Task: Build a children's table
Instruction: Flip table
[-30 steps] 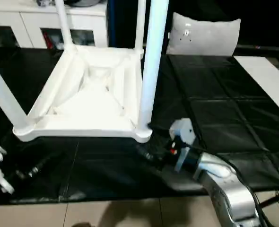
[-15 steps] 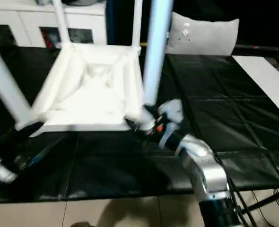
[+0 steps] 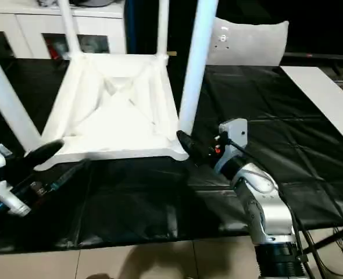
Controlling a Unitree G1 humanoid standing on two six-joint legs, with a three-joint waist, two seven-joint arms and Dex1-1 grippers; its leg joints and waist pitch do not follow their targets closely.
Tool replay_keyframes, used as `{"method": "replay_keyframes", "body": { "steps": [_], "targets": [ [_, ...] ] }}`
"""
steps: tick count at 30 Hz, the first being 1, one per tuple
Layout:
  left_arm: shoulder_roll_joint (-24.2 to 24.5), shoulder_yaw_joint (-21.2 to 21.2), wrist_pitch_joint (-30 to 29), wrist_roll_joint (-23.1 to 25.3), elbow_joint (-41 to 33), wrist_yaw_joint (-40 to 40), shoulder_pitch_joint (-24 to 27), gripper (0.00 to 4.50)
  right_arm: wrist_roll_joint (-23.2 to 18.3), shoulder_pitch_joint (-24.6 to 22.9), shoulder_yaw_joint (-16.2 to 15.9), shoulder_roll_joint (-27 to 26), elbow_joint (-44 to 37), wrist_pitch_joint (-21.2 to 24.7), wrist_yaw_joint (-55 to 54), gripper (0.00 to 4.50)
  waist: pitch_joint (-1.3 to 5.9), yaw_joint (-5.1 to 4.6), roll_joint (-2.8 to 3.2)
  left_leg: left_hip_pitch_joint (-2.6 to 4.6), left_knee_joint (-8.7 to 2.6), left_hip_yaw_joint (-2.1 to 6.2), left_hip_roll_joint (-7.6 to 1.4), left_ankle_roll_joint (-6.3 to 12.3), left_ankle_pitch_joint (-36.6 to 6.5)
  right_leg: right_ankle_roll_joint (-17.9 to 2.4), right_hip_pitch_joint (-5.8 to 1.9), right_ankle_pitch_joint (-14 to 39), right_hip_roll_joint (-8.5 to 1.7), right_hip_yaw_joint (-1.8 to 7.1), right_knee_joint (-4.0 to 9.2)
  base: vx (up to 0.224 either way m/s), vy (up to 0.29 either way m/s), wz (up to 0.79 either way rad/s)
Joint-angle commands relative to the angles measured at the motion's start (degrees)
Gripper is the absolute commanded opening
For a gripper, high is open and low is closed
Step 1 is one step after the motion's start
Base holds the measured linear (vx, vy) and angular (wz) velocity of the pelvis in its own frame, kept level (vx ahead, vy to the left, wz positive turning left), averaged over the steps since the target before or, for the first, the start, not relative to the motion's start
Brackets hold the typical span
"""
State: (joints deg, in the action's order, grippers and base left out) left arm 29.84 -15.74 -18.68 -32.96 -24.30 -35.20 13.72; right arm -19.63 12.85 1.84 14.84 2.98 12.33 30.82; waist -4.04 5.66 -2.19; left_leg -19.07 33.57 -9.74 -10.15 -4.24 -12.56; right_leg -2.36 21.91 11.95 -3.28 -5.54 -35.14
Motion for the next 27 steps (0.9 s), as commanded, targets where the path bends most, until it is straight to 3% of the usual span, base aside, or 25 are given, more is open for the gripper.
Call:
{"method": "replay_keyframes", "body": {
  "steps": [1,3,7,11,19,25,27],
  "targets": [
    [1.31,-2.80,-1.11,-1.04,0.17,-1.06,0.73,4.44,-0.42,-1.09,-0.27,0.56,-1.87,0.40,1.95,4.50,2.83,0.03,0.58,-0.47,-4.13,1.07,-3.03,2.38,-7.63,-6.81,-2.52,12.87,-4.99,4.24,4.59,0.000,0.000,0.00],
    [1.45,-3.25,-1.66,-1.14,-0.04,-0.89,0.85,4.44,-0.71,-1.36,-0.37,0.59,-2.28,0.58,2.47,4.50,2.73,0.06,0.69,-0.43,-4.26,1.18,-3.23,2.51,-8.66,-6.43,-2.43,14.76,-5.09,4.26,4.74,0.000,0.000,0.00],
    [3.87,-7.24,-3.03,-1.01,2.18,-0.49,2.03,4.44,-3.62,-5.33,-4.69,3.19,-8.95,3.57,9.29,4.50,2.57,0.25,0.83,-0.28,-4.34,1.26,-3.31,2.89,-10.02,-5.57,-2.33,16.21,-5.01,4.32,4.95,0.000,0.000,0.00],
    [3.76,-7.70,-3.62,-0.35,3.64,1.82,1.12,4.44,-3.22,-6.04,-6.06,3.19,-10.27,3.79,9.79,4.50,2.53,0.31,0.79,-0.27,-4.47,1.44,-3.37,2.41,-11.13,-5.03,-2.16,19.04,-5.23,4.30,5.22,0.000,0.000,0.00],
    [0.05,-4.39,-4.72,7.27,9.27,12.93,-7.14,4.44,-1.57,-4.45,-8.72,-0.38,-10.22,5.81,5.85,4.50,2.87,0.59,0.82,-0.18,-4.42,1.54,-3.43,1.43,-8.76,-6.32,-2.28,12.22,-5.17,4.35,4.48,0.000,0.000,0.00],
    [-2.63,-1.26,-4.11,8.24,12.86,14.49,-12.64,4.44,-0.20,-3.23,-9.78,-2.43,-9.15,6.08,3.54,4.50,3.10,0.86,0.60,-0.26,-4.23,1.53,-3.41,1.21,-7.12,-6.89,-2.51,10.09,-5.52,4.36,4.16,0.000,0.000,0.00],
    [-2.98,0.88,-4.94,13.10,16.55,18.06,-15.42,4.44,1.47,-2.66,-11.12,-2.74,-8.78,5.21,3.13,4.50,3.09,0.79,0.65,-0.21,-4.18,1.48,-3.33,1.18,-7.10,-6.61,-2.44,9.52,-5.35,4.35,4.19,0.000,0.000,0.00]
  ]
}}
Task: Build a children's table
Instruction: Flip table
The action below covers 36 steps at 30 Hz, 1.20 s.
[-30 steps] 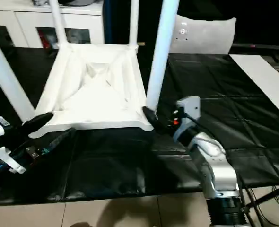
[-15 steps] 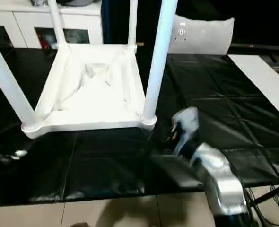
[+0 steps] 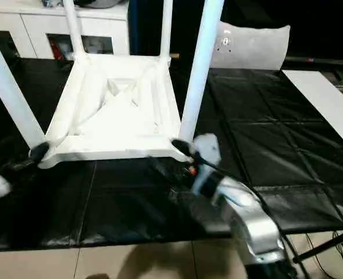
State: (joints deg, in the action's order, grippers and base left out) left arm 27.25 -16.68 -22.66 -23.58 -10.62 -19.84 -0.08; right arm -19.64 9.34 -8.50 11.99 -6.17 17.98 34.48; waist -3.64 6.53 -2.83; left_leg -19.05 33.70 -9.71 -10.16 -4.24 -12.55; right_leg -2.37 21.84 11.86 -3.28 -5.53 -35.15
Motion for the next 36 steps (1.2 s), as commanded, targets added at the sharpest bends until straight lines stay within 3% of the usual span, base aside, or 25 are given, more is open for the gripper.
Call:
{"method": "replay_keyframes", "body": {
  "steps": [1,3,12,15,20,23,25,28,29,30,32,36],
  "targets": [
    [-0.42,1.87,-0.96,3.85,2.99,2.83,-1.72,4.44,1.53,0.86,-0.83,0.11,0.36,-0.48,-0.50,4.50,2.70,-0.07,1.54,-0.23,-4.35,1.48,-3.32,1.03,-7.39,-6.48,-2.35,9.64,-5.25,4.29,4.15,0.000,0.000,0.00],
    [-2.31,2.70,-0.46,4.43,5.45,4.81,-4.34,4.44,0.23,0.80,-2.85,0.52,-1.21,1.18,1.98,4.50,2.79,0.02,1.33,-0.31,-4.34,1.60,-3.29,0.99,-7.76,-5.67,-2.65,10.50,-5.50,4.27,4.31,0.000,0.000,0.00],
    [-5.97,7.02,1.80,6.09,8.86,4.38,-8.79,4.29,0.83,1.10,-3.76,1.37,-0.59,-0.58,4.70,4.50,2.84,0.82,1.30,-0.18,-4.23,1.55,-3.53,1.31,-7.57,-6.60,-2.42,9.85,-5.68,4.31,4.40,0.000,0.000,0.00],
    [-7.35,10.12,1.58,6.02,6.03,2.17,-7.61,4.29,0.62,0.26,-3.37,2.32,-1.30,-0.65,5.27,4.50,2.89,1.46,1.43,0.03,-4.23,1.53,-3.72,0.93,-8.03,-6.80,-2.31,9.37,-5.75,4.36,4.31,0.000,0.000,0.00],
    [-8.83,12.98,0.50,5.55,1.92,1.88,-5.15,4.29,0.30,-0.65,-2.79,3.24,-1.99,-0.48,5.89,4.50,2.84,1.58,1.12,-0.42,-4.34,1.59,-3.74,0.98,-8.27,-7.31,-2.67,8.44,-5.85,4.33,4.10,0.000,0.000,0.00],
    [-10.16,13.85,0.33,7.05,1.77,3.77,-4.69,4.29,0.22,-1.01,-2.76,3.46,-2.11,-0.39,6.19,4.50,2.55,1.44,0.85,-0.49,-4.39,1.51,-3.59,1.29,-9.26,-6.15,-2.58,12.44,-5.87,4.34,4.68,0.000,0.000,0.00],
    [-11.85,12.77,1.38,9.14,4.49,7.12,-6.26,4.29,0.24,-0.95,-3.00,3.41,-1.85,-0.54,6.21,4.50,2.44,1.17,0.43,-0.62,-4.38,1.53,-3.45,1.53,-9.34,-4.13,-2.56,15.79,-5.68,4.27,5.16,0.000,0.000,0.00],
    [-13.12,11.87,1.40,10.24,6.56,9.88,-8.25,4.29,0.31,-0.69,-3.40,3.32,-1.62,-0.60,6.04,4.50,2.51,1.19,0.50,-0.58,-4.27,1.55,-3.30,1.76,-8.52,-3.28,-2.50,16.03,-5.64,4.25,5.23,0.000,0.000,0.00],
    [-13.26,11.80,1.33,10.43,6.75,10.29,-8.49,4.29,0.30,-0.66,-3.43,3.32,-1.60,-0.59,6.02,4.50,2.57,1.17,0.53,-0.52,-4.28,1.62,-3.44,1.81,-8.12,-3.43,-2.43,15.07,-5.60,4.19,5.12,0.000,0.000,0.00],
    [-13.82,11.41,1.00,10.35,7.13,11.70,-9.14,4.29,0.44,-0.60,-3.43,3.30,-1.47,-0.56,5.93,4.50,2.71,1.05,0.09,-0.60,-4.20,1.62,-3.49,1.97,-7.36,-3.78,-2.56,13.66,-5.60,4.18,4.93,0.000,0.000,0.00],
    [-14.08,11.20,0.76,10.28,7.20,12.36,-9.37,4.29,0.58,-0.57,-3.45,3.27,-1.36,-0.60,5.83,4.50,2.80,1.12,0.46,-0.56,-4.09,1.61,-3.57,2.19,-6.06,-5.01,-2.44,10.72,-5.61,4.19,4.56,0.000,0.000,0.00],
    [-15.01,11.47,0.36,10.78,6.28,12.80,-9.16,4.29,1.04,-0.44,-3.05,3.01,-0.85,-0.88,5.14,4.50,2.90,1.10,0.37,-0.68,-3.90,1.48,-3.53,2.79,-4.63,-6.27,-2.54,8.09,-5.64,4.19,4.33,0.000,0.000,0.00]
  ]
}}
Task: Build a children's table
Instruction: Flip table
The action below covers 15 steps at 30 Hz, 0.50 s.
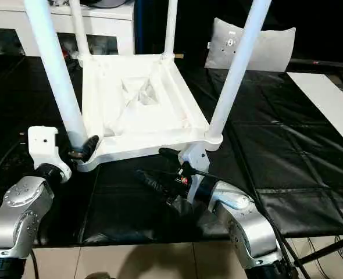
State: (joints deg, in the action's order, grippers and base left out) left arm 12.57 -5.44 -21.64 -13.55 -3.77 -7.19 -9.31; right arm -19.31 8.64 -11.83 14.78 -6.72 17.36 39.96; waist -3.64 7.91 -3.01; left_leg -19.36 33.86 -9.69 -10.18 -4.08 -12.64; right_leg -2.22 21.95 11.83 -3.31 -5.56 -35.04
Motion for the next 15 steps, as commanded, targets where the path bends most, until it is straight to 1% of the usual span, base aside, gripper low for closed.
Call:
{"method": "replay_keyframes", "body": {
  "steps": [1,3,8,9,13,15],
  "targets": [
    [-0.29,0.46,-0.46,0.84,-0.61,-0.23,0.19,4.29,0.66,0.29,0.34,0.22,-0.23,-0.27,-0.30,4.50,2.88,-0.29,0.53,-0.41,-4.06,1.46,-3.51,2.71,-4.45,-6.41,-2.67,8.06,-5.63,4.22,4.21,0.000,0.000,0.00],
    [-0.07,0.86,-0.04,0.96,-0.63,-0.99,0.34,4.29,0.44,0.33,0.38,0.28,-0.18,-0.22,-0.02,4.50,2.80,-0.29,0.58,-0.43,-4.10,1.47,-3.52,2.81,-4.59,-6.31,-2.64,8.45,-5.63,4.19,4.29,0.000,0.000,0.00],
    [0.57,0.44,0.77,0.92,0.19,-1.48,0.17,4.29,0.14,0.25,0.36,0.49,-0.30,-0.37,0.61,4.50,2.58,-0.30,0.64,-0.35,-4.35,1.54,-3.55,2.36,-6.95,-5.26,-2.55,12.47,-5.68,4.18,4.77,0.000,0.000,0.00],
    [0.70,0.40,0.81,0.83,0.20,-1.67,0.11,4.29,0.14,0.22,0.34,0.53,-0.31,-0.40,0.67,4.50,2.58,-0.27,0.78,-0.33,-4.35,1.55,-3.56,2.25,-7.15,-5.23,-2.52,12.69,-5.71,4.20,4.80,0.000,0.000,0.00],
    [1.25,0.30,0.98,0.51,0.78,-3.19,-0.26,4.29,0.30,-0.13,0.25,0.63,-0.59,-0.54,0.89,4.50,2.66,-0.32,0.88,-0.29,-4.35,1.57,-3.58,2.00,-6.96,-5.42,-2.53,11.46,-5.67,4.22,4.73,0.000,0.000,0.00],
    [1.72,0.50,1.73,-0.01,1.45,-5.27,-0.66,4.29,0.27,-0.32,0.21,0.72,-0.76,-0.71,1.13,4.50,2.73,-0.28,0.90,-0.27,-4.31,1.56,-3.55,2.05,-6.59,-5.68,-2.53,10.48,-5.67,4.23,4.64,0.000,0.000,0.00]
  ]
}}
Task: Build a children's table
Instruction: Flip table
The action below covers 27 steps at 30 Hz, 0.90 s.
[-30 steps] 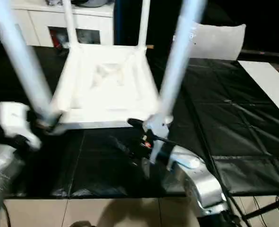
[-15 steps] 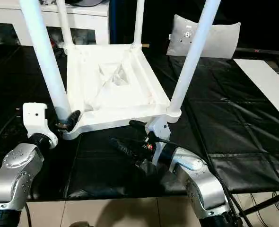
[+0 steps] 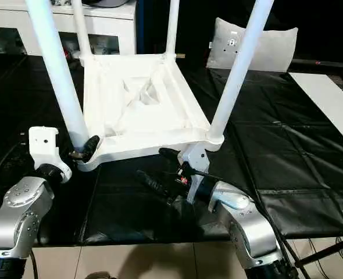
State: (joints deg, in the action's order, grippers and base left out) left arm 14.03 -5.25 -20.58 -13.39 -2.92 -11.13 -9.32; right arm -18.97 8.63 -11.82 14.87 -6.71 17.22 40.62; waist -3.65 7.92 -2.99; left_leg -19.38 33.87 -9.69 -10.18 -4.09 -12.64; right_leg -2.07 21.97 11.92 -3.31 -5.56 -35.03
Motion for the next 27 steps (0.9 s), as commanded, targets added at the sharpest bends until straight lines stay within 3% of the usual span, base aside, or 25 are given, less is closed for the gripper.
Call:
{"method": "replay_keyframes", "body": {
  "steps": [1,6,8,12,18,27],
  "targets": [
    [1.09,0.35,1.20,-0.97,1.49,-3.74,-1.14,4.29,-0.13,-0.41,0.25,0.68,-0.87,-0.59,0.62,4.50,2.78,-0.26,0.89,-0.22,-4.31,1.54,-3.48,2.07,-6.52,-5.87,-2.56,10.29,-5.67,4.26,4.62,0.000,0.000,0.00],
    [4.03,0.10,3.47,-2.75,5.04,-10.58,-2.32,4.29,-0.50,-0.64,0.32,1.04,-0.91,-0.85,1.64,4.50,2.80,-0.30,1.05,-0.13,-4.45,1.54,-3.54,1.80,-7.22,-6.09,-2.55,10.37,-5.72,4.28,4.57,0.000,0.000,0.00],
    [5.95,-0.28,4.48,-3.67,7.24,-14.76,-3.15,4.07,-0.83,-0.72,0.40,1.17,-0.94,-0.91,2.17,4.50,2.85,-0.23,1.09,0.06,-4.50,1.54,-3.48,1.68,-7.13,-5.83,-2.47,10.63,-5.74,4.28,4.53,0.000,0.000,0.00],
    [8.23,-1.57,5.14,-5.84,11.30,-20.93,-5.84,3.89,-1.44,-0.83,0.05,1.38,-1.16,-0.83,3.57,4.50,2.86,-0.29,1.17,0.16,-4.55,1.55,-3.61,1.30,-6.95,-7.23,-2.54,8.34,-5.91,4.31,4.23,0.000,0.000,0.00],
    [9.45,-1.37,6.27,-6.62,14.85,-24.93,-8.27,3.36,-1.54,-0.80,-0.28,1.19,-1.04,-1.00,4.23,4.50,3.16,-0.09,1.45,0.15,-4.48,1.59,-3.73,0.91,-6.82,-8.53,-2.81,6.85,-6.13,4.32,3.89,0.000,0.000,0.00],
    [9.67,-1.40,7.10,-6.14,16.73,-26.56,-8.95,2.63,-1.72,-1.15,-0.32,1.16,-1.30,-1.32,4.86,4.50,3.32,-0.04,1.32,0.12,-4.44,1.53,-3.80,0.66,-6.80,-8.98,-2.95,6.18,-6.17,4.33,3.77,0.000,0.000,0.00]
  ]
}}
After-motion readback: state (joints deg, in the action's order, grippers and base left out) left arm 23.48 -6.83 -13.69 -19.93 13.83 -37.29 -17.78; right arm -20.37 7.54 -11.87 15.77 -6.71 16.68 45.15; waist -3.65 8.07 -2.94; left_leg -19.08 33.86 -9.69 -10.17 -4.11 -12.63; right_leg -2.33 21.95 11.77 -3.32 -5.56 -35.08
